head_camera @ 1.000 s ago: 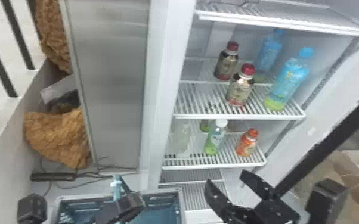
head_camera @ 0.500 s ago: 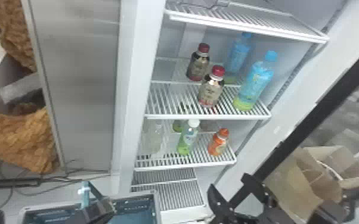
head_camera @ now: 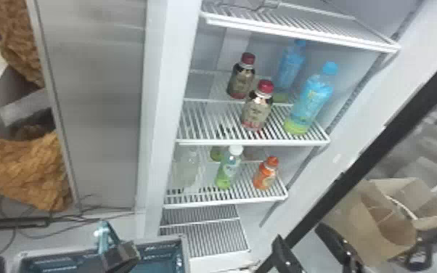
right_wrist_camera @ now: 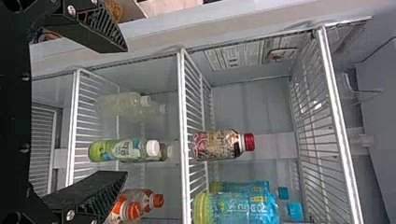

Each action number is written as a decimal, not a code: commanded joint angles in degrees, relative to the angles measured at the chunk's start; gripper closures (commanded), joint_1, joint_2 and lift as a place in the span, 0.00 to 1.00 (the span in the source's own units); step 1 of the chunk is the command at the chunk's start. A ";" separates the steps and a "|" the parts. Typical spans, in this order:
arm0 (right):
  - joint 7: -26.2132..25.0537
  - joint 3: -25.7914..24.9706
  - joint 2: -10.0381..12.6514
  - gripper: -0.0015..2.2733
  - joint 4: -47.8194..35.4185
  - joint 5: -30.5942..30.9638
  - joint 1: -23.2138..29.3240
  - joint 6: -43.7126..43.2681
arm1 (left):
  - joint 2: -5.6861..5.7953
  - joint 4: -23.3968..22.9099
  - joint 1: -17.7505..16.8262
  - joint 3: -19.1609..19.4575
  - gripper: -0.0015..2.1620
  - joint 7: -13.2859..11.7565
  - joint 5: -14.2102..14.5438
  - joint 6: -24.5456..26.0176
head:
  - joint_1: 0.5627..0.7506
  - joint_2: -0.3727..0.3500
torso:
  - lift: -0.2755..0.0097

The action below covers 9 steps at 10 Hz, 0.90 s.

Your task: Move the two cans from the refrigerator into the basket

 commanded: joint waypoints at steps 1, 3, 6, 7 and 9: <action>0.00 -0.35 0.38 0.05 -0.39 0.43 0.96 -0.79 | -0.17 0.00 -0.12 -0.06 0.55 0.00 -0.09 0.00 | 0.70 0.03 | 0.86; 0.00 -0.47 0.38 0.05 -0.53 0.77 0.96 -0.79 | -0.26 0.00 0.16 0.06 0.55 0.00 -0.09 0.14 | 0.70 0.03 | 0.86; -0.09 -0.47 0.47 0.05 -0.25 0.88 0.96 -0.64 | -0.26 0.00 0.30 0.17 0.55 0.00 -0.09 0.14 | 0.70 0.03 | 0.86; -0.09 -0.47 0.47 0.05 0.03 0.77 0.68 -0.64 | -0.35 0.00 0.30 0.17 0.55 0.00 -0.09 0.14 | 0.70 0.03 | 0.86; -0.09 -0.47 0.47 0.05 0.45 0.54 0.54 -0.64 | -0.35 0.00 0.30 0.17 0.55 0.00 -0.09 0.14 | 0.70 0.03 | 0.86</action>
